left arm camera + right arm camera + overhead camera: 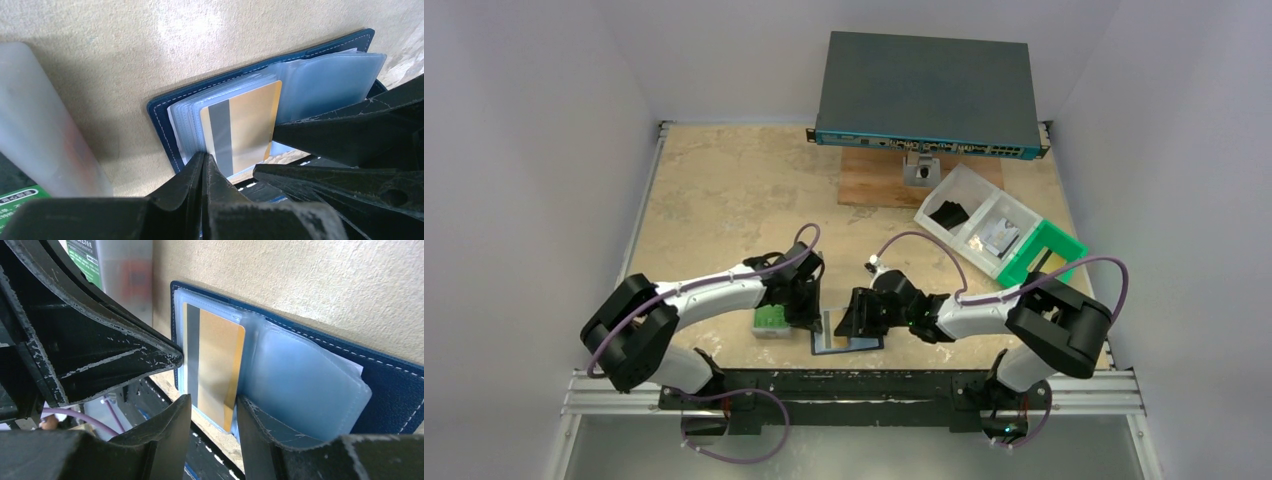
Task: Take the credit cards out of the card holder
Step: Remove the credit card from the card holder.
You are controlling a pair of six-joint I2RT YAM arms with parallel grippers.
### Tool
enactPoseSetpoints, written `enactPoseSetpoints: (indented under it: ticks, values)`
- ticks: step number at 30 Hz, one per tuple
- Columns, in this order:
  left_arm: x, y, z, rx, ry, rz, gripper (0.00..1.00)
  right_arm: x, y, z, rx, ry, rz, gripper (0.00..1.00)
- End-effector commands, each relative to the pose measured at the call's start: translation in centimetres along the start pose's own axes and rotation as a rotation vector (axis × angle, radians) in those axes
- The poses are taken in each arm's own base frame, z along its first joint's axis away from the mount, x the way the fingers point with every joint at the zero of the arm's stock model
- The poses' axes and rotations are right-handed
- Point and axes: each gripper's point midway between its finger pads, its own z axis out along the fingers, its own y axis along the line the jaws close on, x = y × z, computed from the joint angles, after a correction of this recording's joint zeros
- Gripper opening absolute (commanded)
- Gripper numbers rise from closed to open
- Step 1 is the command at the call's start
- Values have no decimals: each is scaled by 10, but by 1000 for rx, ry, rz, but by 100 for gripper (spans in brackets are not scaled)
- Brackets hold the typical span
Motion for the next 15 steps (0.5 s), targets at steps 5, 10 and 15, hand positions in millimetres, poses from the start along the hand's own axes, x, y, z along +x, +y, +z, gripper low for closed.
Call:
enactPoseSetpoints:
  ticks: [5,10,15]
  values:
    - [5,5,19,-88,13,10,0,4,-1,3,-106,19,66,39]
    - [7,22,26,-175,15,-44,0,5,-7,-2,-138,10,95,35]
    - [12,28,33,-197,22,-97,0,3,-11,-9,-188,-14,132,25]
